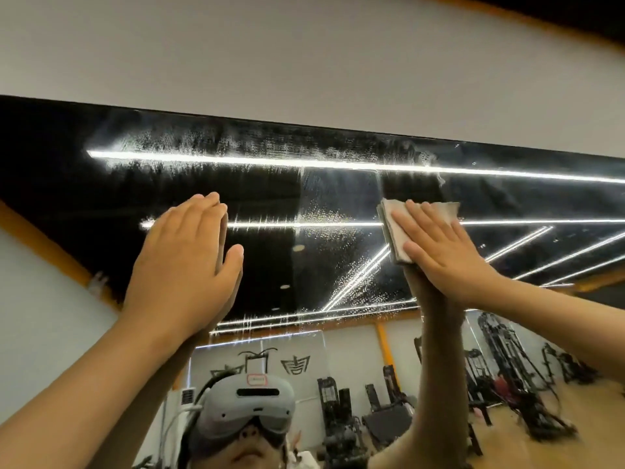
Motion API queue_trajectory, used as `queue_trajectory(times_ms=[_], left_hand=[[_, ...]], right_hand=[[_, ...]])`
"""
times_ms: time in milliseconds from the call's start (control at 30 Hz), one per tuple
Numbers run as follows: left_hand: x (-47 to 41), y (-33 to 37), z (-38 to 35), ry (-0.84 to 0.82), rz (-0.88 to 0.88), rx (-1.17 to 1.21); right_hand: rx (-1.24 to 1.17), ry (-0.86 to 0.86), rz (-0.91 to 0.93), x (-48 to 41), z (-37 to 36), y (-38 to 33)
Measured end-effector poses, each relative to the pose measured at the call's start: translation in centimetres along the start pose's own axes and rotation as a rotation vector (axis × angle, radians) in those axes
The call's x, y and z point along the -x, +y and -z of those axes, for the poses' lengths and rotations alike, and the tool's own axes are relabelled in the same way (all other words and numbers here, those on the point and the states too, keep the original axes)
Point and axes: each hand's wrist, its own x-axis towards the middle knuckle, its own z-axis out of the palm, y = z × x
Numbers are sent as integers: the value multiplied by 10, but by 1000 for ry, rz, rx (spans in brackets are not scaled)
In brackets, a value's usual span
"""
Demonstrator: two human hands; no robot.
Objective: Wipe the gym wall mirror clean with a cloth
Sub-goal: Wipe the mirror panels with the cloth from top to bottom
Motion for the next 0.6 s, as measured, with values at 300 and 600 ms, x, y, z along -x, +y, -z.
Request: queue_trajectory(times_ms=[300, 600], left_hand=[[0, 3, 0, -3, 12, 0], [-1, 0, -6, 27, -5, -43]], right_hand=[[-1, 11, 38, 82, -25, -15], [26, 90, -122, -95, 14, -38]])
